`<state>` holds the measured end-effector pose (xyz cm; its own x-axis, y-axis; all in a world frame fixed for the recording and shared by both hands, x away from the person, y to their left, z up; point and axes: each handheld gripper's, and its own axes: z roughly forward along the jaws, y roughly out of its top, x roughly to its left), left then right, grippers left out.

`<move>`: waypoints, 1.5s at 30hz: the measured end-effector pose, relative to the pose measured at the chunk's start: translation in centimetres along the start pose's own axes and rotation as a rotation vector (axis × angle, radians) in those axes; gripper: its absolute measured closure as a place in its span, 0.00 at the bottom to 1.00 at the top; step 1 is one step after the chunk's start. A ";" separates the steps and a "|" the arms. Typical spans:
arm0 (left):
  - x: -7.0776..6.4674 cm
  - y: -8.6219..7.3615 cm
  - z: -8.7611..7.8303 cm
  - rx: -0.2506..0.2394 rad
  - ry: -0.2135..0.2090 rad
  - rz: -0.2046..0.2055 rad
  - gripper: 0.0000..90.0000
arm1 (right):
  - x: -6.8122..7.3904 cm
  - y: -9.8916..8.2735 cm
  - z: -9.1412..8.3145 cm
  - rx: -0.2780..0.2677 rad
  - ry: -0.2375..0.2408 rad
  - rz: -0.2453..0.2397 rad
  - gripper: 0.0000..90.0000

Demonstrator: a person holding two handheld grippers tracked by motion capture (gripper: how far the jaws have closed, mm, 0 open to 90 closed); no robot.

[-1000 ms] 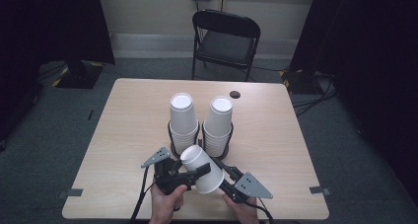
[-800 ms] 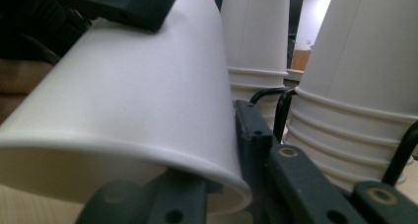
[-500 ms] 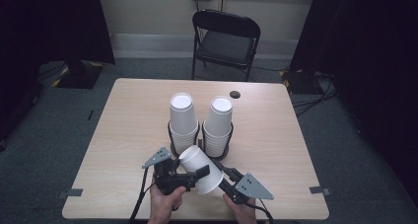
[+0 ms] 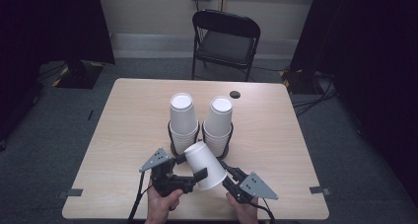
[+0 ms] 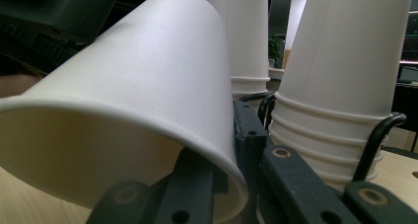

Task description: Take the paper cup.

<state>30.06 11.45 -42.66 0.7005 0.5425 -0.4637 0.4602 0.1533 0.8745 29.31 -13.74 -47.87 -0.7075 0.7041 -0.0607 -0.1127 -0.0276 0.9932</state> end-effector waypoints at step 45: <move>2.0 -2.2 -2.4 0.044 0.185 0.434 0.19 | -2.7 1.4 -0.6 0.374 0.008 0.098 0.95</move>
<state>29.15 14.15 -45.14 0.7259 0.6875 -0.0198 0.1720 -0.1536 0.9730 30.67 -16.11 -46.35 -0.7078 0.7054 0.0370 0.2172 0.1675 0.9616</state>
